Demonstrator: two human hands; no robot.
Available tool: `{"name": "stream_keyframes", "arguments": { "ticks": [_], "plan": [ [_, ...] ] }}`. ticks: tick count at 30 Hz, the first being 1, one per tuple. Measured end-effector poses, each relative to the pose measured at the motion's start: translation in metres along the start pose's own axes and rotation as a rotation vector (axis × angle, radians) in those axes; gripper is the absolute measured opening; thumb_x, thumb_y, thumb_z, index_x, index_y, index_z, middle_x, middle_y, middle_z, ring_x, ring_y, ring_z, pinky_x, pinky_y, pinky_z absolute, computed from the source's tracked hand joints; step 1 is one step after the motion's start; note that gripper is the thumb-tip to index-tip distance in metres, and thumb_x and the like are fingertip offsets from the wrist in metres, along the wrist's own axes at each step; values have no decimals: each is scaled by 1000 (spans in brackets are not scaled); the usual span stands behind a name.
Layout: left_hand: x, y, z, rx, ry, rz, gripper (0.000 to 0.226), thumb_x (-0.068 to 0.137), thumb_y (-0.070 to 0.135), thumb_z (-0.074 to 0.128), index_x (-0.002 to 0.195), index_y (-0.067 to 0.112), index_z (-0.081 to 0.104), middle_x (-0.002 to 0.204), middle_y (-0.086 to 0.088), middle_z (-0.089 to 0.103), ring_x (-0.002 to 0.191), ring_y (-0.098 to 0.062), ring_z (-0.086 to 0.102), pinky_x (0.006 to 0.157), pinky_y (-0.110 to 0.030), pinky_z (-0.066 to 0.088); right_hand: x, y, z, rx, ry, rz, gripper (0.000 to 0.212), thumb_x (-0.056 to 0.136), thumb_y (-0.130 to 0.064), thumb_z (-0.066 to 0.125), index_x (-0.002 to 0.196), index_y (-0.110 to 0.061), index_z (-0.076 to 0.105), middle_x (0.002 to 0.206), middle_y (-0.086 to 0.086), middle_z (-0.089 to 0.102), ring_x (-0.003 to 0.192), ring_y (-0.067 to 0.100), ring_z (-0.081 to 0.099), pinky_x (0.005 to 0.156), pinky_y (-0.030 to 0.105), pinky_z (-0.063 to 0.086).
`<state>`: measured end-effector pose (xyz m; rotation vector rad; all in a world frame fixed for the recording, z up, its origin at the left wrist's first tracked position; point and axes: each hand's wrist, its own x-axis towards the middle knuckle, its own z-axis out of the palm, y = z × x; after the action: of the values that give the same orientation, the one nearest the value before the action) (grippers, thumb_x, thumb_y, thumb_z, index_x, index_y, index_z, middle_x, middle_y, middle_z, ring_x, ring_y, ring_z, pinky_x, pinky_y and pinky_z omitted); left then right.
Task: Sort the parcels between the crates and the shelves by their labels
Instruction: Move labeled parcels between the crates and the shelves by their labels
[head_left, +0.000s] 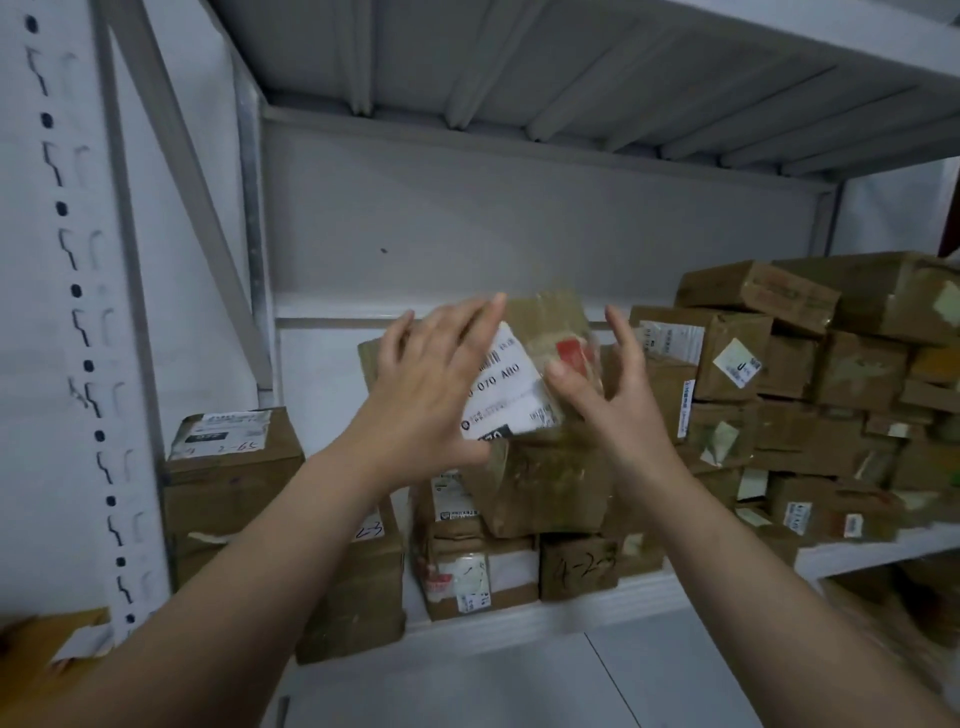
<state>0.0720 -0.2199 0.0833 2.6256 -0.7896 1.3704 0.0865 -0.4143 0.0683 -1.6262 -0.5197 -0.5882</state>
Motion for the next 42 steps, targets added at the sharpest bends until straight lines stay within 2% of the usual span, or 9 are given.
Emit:
{"name": "stream_keyframes", "arguments": {
  "ticks": [3,6,11,20,25,29,32,37,42],
  "plan": [
    [-9,10,5,79,3,59,124,65,53,75,150,18,-9,158,-2,15,145,-16,4,116,-45,-10,-6,14,-14,190,-21,101,93,51,-57,81,132,-55,37,144,2,41,114,20,58,76,29,58],
    [-24,14,8,45,161,-284,112,70,65,65,152,21,3,160,-2,6,144,-15,-6,114,-44,-10,-11,26,-22,354,52,149,81,48,-55,86,118,-60,45,135,2,52,110,21,63,82,35,57],
    [-44,16,7,-407,239,-602,86,69,55,64,144,31,29,146,3,36,120,-7,43,96,-29,43,-17,34,-14,493,42,189,94,58,-49,81,140,-39,35,130,6,59,105,21,67,82,40,55],
    [-67,-5,-20,-632,354,-731,75,70,54,63,135,29,35,133,10,53,114,-4,53,91,-18,43,-19,16,12,453,-196,165,84,61,-35,72,136,-42,34,108,-8,69,90,14,70,69,33,55],
    [-69,-46,-30,-429,231,-785,59,90,37,60,142,23,36,138,2,52,123,-9,49,103,-35,43,-32,10,53,481,-225,391,57,72,-41,74,118,-31,43,109,1,66,90,14,69,72,35,59],
    [-85,-71,-22,108,-160,-728,49,94,38,51,139,18,46,146,-14,40,133,-31,36,109,-42,30,-44,18,106,391,-15,507,85,45,-63,78,114,-31,40,121,2,56,103,18,63,85,41,56],
    [-116,-73,-10,339,-373,-627,46,98,41,39,139,21,43,142,-10,44,132,-29,35,110,-45,28,-51,31,145,445,89,615,83,48,-61,80,112,-27,39,117,2,56,95,14,64,70,32,57],
    [-135,-77,-4,356,-320,-556,45,100,34,36,142,21,37,145,-4,42,133,-24,35,113,-41,23,-49,55,183,54,101,579,87,55,-73,71,116,-15,47,123,3,49,113,21,52,91,39,50],
    [-131,-83,-6,318,-281,-549,41,100,31,38,138,18,44,131,-5,52,118,-27,45,100,-38,31,-51,73,181,-22,7,290,60,83,-60,61,130,-31,35,104,-15,56,96,10,58,75,24,47]
  ]
}}
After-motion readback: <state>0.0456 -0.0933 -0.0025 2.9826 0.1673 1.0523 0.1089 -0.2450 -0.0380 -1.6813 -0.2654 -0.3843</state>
